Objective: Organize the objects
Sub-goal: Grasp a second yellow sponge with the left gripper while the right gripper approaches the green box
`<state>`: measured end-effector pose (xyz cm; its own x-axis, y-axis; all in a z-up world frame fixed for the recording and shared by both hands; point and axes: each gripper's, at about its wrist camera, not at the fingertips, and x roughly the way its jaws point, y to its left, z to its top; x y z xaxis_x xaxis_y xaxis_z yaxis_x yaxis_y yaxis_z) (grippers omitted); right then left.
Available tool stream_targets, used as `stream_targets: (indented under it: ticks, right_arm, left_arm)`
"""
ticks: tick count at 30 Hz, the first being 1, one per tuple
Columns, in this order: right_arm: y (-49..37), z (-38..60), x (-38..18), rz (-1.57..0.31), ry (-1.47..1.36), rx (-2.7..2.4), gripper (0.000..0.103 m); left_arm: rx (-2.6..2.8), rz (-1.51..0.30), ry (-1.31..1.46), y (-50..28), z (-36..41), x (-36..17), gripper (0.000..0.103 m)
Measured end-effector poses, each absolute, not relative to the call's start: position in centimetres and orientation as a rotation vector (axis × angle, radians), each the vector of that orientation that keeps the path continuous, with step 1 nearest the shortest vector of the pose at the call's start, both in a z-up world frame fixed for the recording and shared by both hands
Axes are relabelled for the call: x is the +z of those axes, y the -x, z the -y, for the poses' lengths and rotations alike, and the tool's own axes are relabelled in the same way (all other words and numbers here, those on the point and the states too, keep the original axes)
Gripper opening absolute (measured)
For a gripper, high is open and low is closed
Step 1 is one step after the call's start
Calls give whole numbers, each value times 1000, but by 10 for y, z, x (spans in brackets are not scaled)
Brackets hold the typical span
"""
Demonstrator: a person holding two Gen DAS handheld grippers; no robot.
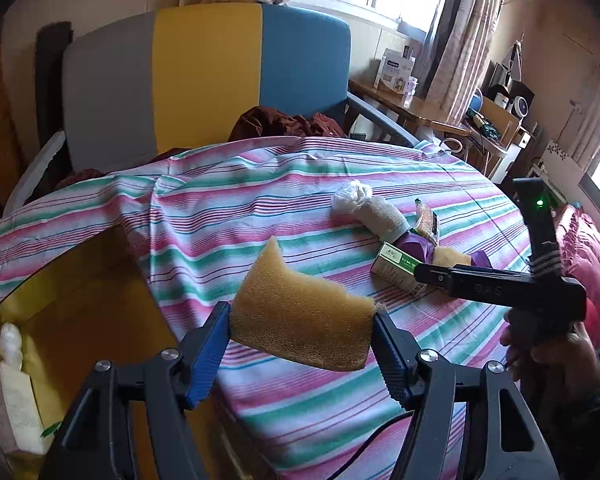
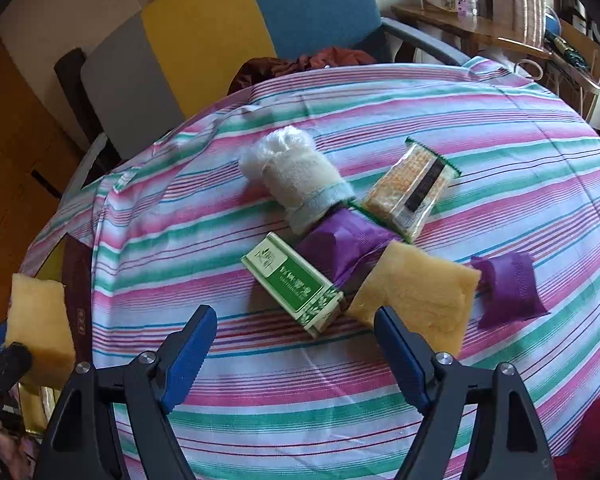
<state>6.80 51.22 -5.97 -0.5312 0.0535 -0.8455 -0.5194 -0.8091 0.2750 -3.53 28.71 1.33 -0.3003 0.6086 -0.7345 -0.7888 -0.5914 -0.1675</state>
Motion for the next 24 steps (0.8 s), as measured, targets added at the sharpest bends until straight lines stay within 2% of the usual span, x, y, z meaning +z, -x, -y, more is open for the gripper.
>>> stream_targets:
  ticks: [7,15,24]
  right_arm:
    - [-58,-512,-79,-861,1364,2246,83]
    - [-33,-529,-95,-1090,1243,2027,86]
    - [-10,-537,-100,-1057,1223,1922,86]
  left_arm:
    - [2035,-163,1026,37,-225,20,70]
    - [2099,-37,1045,44,-165,23,70]
    - [2170,66,1086,51,-110,16,71]
